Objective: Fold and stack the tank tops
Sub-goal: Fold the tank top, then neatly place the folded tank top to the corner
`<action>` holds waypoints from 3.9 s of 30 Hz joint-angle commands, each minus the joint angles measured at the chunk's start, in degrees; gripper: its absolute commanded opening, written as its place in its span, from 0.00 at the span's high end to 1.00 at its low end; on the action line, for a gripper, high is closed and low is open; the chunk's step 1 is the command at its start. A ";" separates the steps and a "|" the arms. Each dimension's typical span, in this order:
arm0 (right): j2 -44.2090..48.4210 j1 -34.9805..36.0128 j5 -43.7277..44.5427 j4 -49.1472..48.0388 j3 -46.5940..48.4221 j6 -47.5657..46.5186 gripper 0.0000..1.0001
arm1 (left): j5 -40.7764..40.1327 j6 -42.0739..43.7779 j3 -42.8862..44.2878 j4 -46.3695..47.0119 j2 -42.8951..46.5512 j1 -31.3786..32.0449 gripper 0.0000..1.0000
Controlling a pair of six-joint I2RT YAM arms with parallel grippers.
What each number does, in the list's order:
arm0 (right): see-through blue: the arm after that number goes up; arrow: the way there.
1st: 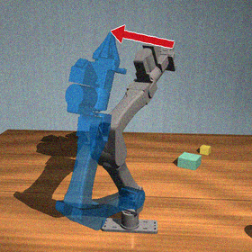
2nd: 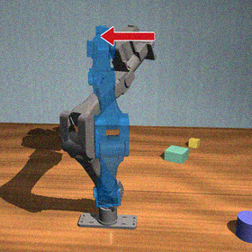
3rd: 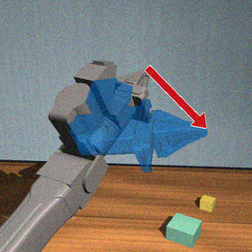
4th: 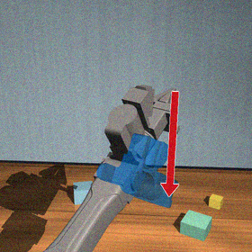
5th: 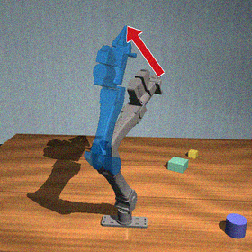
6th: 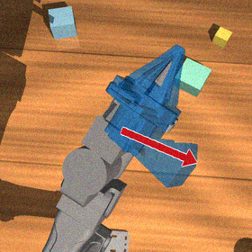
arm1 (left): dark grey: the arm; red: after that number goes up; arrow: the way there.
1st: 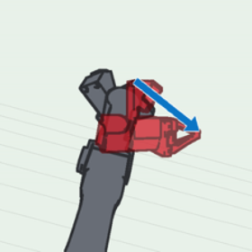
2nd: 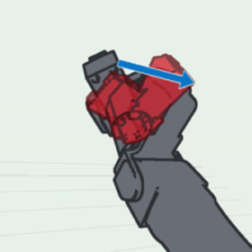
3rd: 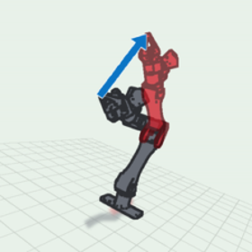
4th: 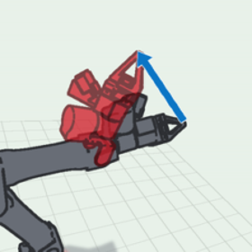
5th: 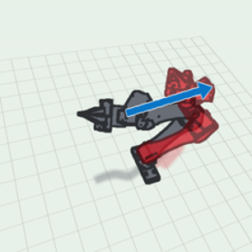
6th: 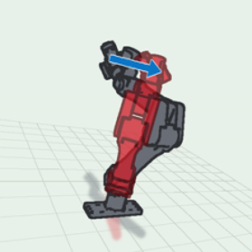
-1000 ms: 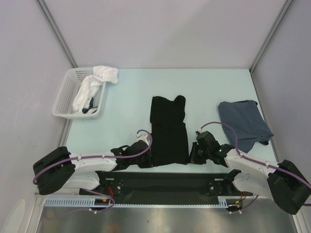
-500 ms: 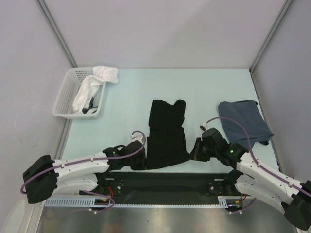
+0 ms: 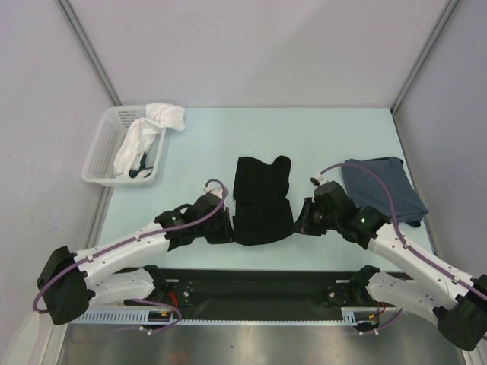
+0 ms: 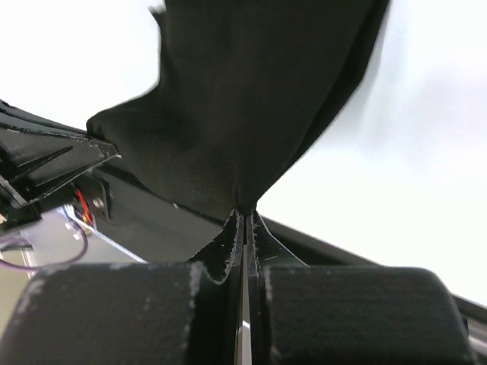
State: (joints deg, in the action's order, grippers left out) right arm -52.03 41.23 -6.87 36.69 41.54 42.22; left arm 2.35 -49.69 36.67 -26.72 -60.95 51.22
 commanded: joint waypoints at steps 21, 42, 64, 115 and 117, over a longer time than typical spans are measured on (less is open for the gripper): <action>-23.46 -14.60 -6.75 -5.66 24.02 -11.81 1.00 | 9.51 17.25 26.07 -4.13 -17.62 -17.82 1.00; -43.59 -23.92 -12.81 -9.62 38.44 -13.04 1.00 | 15.67 20.60 42.25 -2.64 -37.14 -26.70 1.00; -67.64 -27.52 -13.70 -9.70 60.48 -12.60 0.97 | 17.16 19.72 65.88 -5.09 -60.59 -33.20 0.98; -74.54 -23.39 -0.69 -13.57 56.90 -20.33 0.30 | 6.79 15.68 51.05 10.11 -61.84 -28.28 0.34; -73.74 -23.39 -0.95 -12.43 57.68 -21.38 0.29 | 7.05 15.77 51.14 10.02 -61.75 -28.28 0.34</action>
State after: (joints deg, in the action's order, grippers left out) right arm -128.79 18.59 -9.39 22.65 99.61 23.14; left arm 9.80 -33.61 89.17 -16.73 -123.81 22.76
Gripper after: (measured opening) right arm 0.700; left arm 0.657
